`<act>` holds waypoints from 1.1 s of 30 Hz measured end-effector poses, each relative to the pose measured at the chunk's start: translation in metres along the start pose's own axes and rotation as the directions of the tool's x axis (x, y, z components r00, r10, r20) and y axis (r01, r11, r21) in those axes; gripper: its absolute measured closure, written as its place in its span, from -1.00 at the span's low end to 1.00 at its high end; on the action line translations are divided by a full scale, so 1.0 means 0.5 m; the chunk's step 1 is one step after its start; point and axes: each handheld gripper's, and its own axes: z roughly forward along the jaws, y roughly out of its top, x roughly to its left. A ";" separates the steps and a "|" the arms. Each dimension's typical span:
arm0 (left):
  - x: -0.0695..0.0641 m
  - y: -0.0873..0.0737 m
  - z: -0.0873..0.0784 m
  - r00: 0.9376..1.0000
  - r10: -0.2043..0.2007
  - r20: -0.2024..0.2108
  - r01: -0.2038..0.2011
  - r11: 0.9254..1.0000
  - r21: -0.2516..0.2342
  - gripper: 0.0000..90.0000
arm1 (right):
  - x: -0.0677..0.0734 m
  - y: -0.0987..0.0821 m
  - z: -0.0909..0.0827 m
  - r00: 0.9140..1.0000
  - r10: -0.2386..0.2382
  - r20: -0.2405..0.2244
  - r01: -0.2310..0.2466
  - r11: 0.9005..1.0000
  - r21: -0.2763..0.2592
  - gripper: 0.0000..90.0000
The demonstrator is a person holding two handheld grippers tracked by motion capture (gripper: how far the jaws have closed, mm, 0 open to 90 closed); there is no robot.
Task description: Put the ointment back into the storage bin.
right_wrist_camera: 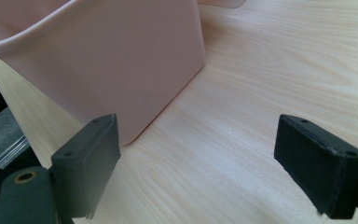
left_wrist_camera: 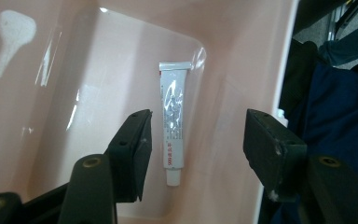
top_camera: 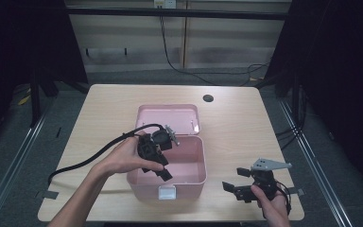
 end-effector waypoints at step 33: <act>-0.022 -0.119 -0.133 0.994 -0.014 -0.106 -0.001 0.990 -0.138 -0.14 | 0.000 0.000 0.000 1.000 0.001 0.003 -0.001 1.000 0.003 -0.69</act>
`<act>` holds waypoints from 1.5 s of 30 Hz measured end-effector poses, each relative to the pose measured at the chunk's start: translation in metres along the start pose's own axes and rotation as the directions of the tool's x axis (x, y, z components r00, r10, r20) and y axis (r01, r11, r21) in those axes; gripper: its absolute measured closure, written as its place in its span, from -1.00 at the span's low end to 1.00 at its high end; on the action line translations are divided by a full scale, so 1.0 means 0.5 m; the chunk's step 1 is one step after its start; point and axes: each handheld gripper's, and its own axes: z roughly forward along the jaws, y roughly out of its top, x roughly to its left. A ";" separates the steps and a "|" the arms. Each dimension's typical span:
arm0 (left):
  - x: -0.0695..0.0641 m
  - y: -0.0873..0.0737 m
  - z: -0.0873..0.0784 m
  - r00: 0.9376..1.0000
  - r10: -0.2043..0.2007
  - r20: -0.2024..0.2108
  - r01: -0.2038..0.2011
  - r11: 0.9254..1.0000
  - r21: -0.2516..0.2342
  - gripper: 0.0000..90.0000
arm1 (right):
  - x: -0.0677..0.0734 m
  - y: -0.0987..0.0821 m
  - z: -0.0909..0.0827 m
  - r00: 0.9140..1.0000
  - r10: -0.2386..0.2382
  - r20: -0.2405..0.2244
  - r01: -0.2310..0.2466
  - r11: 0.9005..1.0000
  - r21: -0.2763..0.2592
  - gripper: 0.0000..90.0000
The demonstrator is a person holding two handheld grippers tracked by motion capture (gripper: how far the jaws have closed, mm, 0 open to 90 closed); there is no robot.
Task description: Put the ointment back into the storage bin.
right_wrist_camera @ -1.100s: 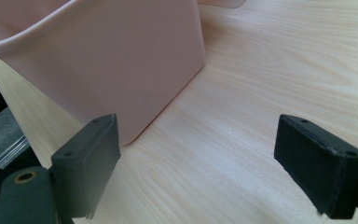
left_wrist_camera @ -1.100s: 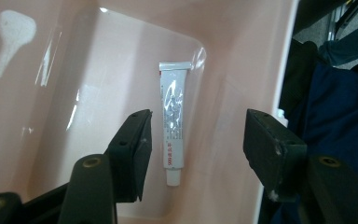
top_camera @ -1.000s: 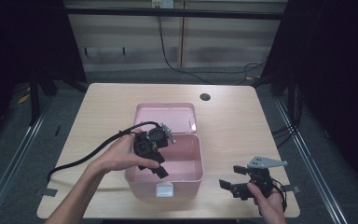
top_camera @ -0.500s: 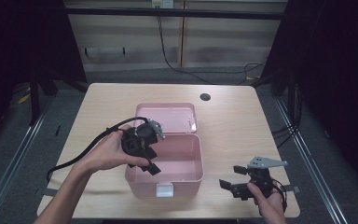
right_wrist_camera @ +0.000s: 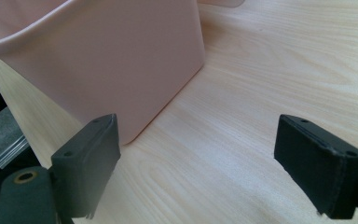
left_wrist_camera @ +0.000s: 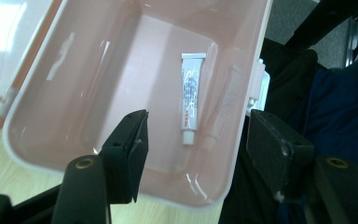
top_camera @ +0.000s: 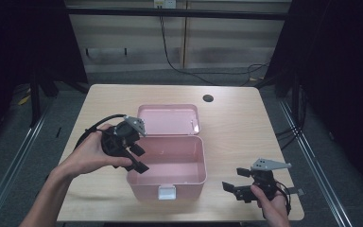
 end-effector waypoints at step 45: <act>0.038 -0.273 0.008 0.929 -0.344 -0.139 0.289 0.906 -0.310 -0.13 | -0.001 -0.003 0.007 1.000 0.008 0.025 -0.008 1.000 -0.007 -0.69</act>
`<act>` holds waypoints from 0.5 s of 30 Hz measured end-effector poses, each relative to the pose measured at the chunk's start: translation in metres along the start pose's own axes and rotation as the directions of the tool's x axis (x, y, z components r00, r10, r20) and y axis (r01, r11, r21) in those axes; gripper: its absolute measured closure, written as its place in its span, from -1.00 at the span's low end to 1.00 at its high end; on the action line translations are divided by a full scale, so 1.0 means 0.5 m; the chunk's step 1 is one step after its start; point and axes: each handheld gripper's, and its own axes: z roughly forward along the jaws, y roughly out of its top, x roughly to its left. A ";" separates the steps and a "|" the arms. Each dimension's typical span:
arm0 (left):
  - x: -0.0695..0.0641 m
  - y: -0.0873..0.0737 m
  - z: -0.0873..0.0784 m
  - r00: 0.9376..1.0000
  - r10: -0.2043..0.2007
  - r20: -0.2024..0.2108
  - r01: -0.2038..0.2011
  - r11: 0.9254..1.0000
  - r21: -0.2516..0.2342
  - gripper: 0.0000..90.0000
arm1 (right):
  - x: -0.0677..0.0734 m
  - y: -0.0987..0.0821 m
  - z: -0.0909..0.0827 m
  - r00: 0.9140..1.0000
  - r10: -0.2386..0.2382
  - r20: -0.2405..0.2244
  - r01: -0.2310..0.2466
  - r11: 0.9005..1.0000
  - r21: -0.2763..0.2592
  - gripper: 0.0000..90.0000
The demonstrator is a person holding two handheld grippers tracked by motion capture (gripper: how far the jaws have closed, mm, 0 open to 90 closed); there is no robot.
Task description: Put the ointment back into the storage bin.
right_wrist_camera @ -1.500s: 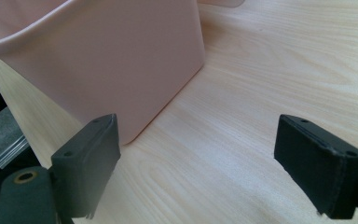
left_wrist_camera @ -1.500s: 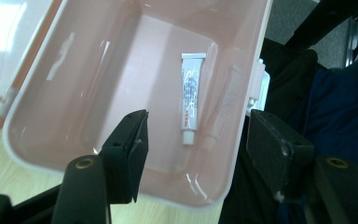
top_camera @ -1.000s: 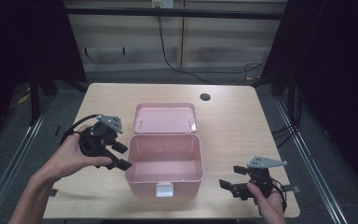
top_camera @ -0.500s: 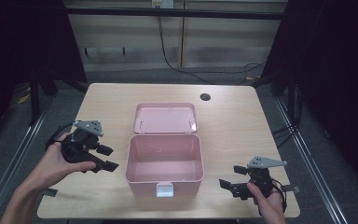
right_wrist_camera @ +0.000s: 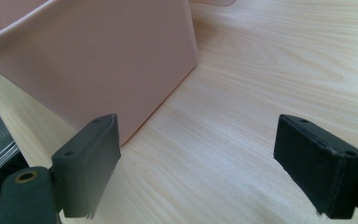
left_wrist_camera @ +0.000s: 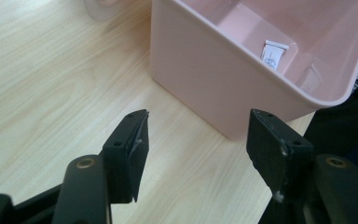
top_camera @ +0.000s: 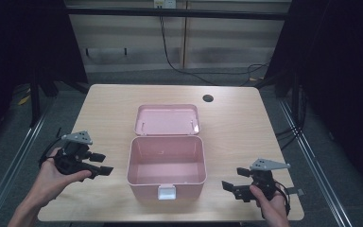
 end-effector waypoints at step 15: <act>0.020 -0.088 0.054 0.990 -0.112 -0.087 0.104 0.990 -0.099 -0.24 | -0.002 -0.009 0.016 0.999 -0.003 0.046 0.002 1.000 0.021 -0.69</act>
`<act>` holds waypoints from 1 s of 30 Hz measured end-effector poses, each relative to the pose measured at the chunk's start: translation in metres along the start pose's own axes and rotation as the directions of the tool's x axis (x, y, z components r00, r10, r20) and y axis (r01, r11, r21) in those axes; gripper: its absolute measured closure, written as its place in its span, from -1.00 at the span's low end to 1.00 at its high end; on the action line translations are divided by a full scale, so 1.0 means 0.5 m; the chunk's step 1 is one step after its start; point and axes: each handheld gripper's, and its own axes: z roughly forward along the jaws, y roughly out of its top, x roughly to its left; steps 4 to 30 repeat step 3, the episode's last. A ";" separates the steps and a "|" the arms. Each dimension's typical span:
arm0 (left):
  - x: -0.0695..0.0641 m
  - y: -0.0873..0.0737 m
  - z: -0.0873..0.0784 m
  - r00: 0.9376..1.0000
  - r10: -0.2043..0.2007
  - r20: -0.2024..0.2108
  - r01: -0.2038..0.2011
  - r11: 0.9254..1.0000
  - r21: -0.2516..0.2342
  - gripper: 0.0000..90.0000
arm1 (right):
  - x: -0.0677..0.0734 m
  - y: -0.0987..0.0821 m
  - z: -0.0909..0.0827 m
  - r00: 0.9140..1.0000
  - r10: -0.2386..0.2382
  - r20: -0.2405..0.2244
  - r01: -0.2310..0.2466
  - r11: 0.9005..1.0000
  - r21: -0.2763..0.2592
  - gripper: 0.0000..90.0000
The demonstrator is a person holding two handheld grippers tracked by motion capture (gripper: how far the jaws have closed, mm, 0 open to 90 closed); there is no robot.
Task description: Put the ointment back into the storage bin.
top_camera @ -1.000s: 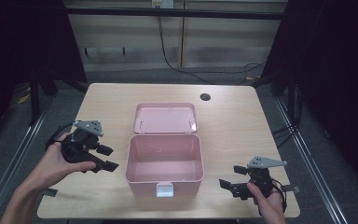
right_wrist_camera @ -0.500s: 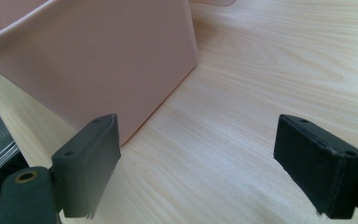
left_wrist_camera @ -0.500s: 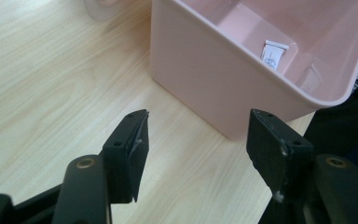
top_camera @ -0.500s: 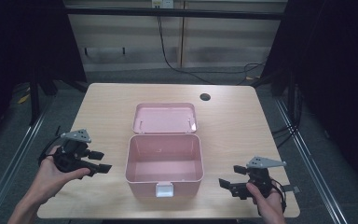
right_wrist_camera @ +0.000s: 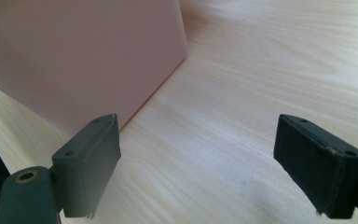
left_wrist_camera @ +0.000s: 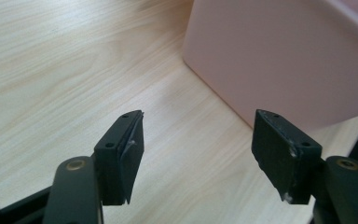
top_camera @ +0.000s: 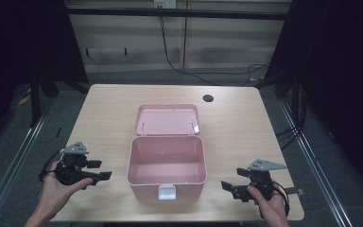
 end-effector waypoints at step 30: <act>0.000 -0.018 0.020 1.000 -0.018 -0.023 0.017 1.000 -0.003 -0.25 | -0.003 -0.005 0.007 1.000 -0.001 0.015 0.000 0.999 0.044 -0.69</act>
